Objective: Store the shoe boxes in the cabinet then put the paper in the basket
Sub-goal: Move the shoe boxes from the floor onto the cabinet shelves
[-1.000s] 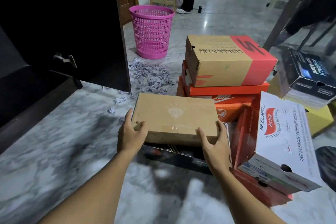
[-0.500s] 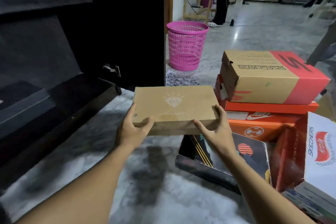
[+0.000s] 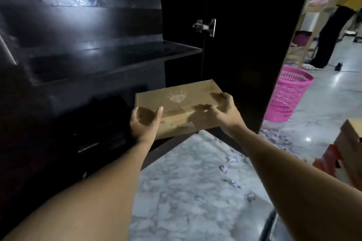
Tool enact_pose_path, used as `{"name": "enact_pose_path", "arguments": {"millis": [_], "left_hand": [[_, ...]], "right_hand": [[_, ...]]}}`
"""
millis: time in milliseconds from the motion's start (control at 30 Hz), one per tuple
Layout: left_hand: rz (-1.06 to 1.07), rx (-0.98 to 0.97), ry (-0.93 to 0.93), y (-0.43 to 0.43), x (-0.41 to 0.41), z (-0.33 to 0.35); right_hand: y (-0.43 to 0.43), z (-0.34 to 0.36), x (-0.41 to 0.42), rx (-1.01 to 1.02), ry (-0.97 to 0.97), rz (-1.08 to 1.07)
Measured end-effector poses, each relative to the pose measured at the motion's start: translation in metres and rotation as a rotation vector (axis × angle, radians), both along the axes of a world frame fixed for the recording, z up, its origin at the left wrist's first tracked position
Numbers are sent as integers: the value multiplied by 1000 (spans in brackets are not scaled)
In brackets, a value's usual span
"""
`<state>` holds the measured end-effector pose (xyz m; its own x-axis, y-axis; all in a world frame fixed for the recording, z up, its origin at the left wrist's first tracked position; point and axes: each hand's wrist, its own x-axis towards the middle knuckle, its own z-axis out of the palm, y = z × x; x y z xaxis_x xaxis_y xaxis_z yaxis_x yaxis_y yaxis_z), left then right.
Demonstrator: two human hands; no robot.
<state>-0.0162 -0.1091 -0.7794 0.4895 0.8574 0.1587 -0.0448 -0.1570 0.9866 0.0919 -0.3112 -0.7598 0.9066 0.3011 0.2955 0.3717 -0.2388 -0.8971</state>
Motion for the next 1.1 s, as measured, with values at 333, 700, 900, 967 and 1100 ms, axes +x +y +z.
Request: {"name": "enact_pose_path", "arguments": {"millis": [333, 700, 900, 967, 1100], "left_hand": [[379, 67, 187, 116, -12, -47], [472, 166, 517, 191, -17, -99], [655, 720, 796, 191, -11, -117], [612, 857, 828, 186, -5, -130], [448, 760, 952, 182, 3, -142]], "right_hand": [[178, -56, 59, 24, 88, 232], [269, -131, 83, 118, 325, 487], [300, -146, 74, 65, 358, 470], [304, -148, 67, 4, 279, 333], [314, -158, 57, 0, 152, 202]]}}
